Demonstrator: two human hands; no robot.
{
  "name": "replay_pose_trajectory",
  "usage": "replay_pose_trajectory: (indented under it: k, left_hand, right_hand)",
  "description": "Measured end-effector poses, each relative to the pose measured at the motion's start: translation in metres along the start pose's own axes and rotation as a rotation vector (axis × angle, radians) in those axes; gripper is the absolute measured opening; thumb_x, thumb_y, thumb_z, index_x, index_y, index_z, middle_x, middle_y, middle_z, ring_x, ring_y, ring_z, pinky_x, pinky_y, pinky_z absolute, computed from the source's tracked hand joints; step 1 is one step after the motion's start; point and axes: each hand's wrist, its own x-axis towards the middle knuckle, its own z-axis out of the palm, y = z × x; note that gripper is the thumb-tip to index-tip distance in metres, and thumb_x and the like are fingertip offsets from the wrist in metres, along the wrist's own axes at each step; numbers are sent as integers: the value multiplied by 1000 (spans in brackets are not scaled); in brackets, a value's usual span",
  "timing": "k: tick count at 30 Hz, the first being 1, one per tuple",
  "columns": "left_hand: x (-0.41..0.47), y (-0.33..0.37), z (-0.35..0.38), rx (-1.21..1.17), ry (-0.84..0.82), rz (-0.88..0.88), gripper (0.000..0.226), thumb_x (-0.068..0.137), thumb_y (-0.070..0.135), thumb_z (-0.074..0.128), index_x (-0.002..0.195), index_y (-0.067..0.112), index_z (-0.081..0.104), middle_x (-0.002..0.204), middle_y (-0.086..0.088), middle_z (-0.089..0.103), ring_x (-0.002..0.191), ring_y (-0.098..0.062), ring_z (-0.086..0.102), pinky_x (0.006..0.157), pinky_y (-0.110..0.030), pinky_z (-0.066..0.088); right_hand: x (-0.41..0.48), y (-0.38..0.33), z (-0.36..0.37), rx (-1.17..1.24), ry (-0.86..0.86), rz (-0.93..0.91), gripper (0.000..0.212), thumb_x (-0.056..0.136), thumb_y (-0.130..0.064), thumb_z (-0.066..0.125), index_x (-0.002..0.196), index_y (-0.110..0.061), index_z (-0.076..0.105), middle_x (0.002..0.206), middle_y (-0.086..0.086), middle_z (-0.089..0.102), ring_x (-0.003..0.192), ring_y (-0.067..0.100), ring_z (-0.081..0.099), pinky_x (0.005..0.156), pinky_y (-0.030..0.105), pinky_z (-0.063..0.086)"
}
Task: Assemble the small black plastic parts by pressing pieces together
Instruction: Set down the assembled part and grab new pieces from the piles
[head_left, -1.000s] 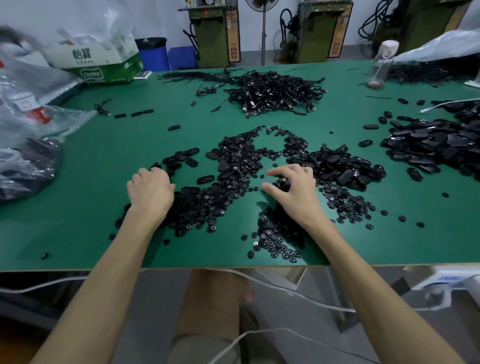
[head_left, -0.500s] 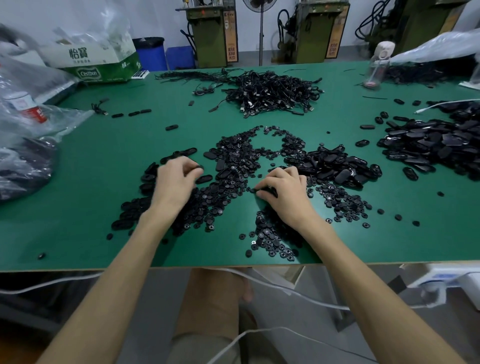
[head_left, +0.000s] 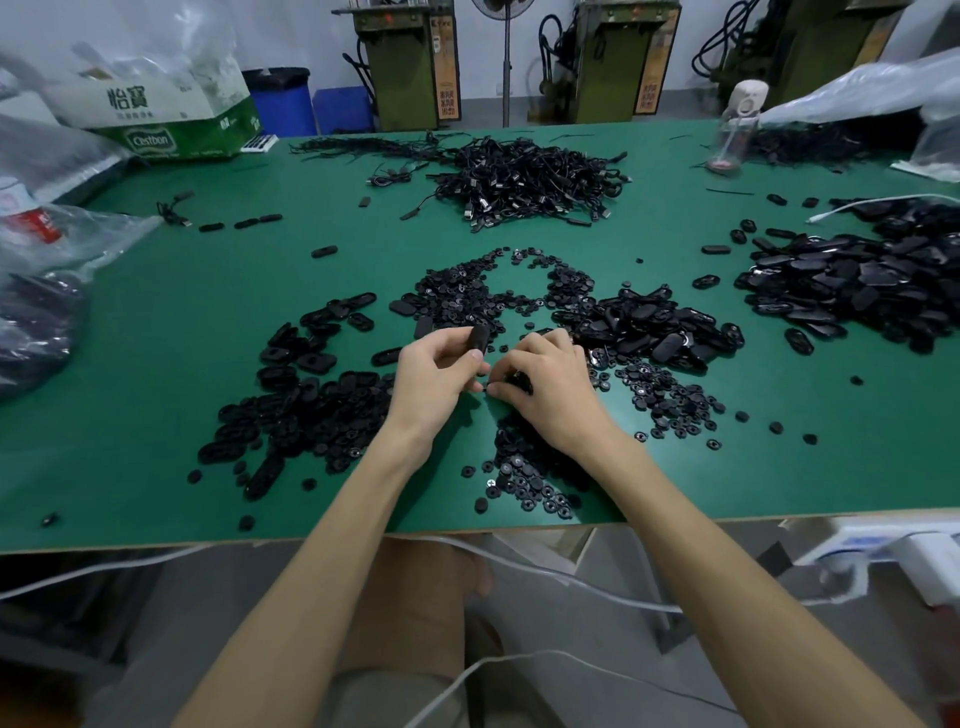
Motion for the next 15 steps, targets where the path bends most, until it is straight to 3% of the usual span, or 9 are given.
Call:
replay_pose_trajectory:
  k: [4, 10, 15]
  left_hand:
    - [-3, -3, 4, -58, 21, 9, 27, 96, -4, 65, 111, 18, 71, 101, -6, 75, 84, -10, 72, 66, -20, 56]
    - [-4, -10, 4, -47, 60, 27, 27, 96, -4, 65, 117, 13, 68, 100, -7, 74, 81, -8, 72, 67, -22, 57]
    - [-3, -12, 6, -6, 63, 36, 31, 96, -3, 65, 124, 10, 66, 104, -6, 73, 83, -6, 71, 63, -18, 53]
  right_hand:
    - [-1, -1, 1, 29, -24, -44, 37, 94, -41, 71, 126, -23, 72, 114, 1, 63, 114, 27, 42, 86, 31, 22]
    - [-1, 1, 0, 80, -16, -68, 18, 91, -33, 77, 99, -17, 79, 102, 1, 65, 106, 28, 45, 90, 40, 34]
    - [-3, 3, -2, 114, 15, -57, 8, 93, -21, 75, 97, -15, 74, 96, -1, 69, 103, 25, 48, 92, 39, 39]
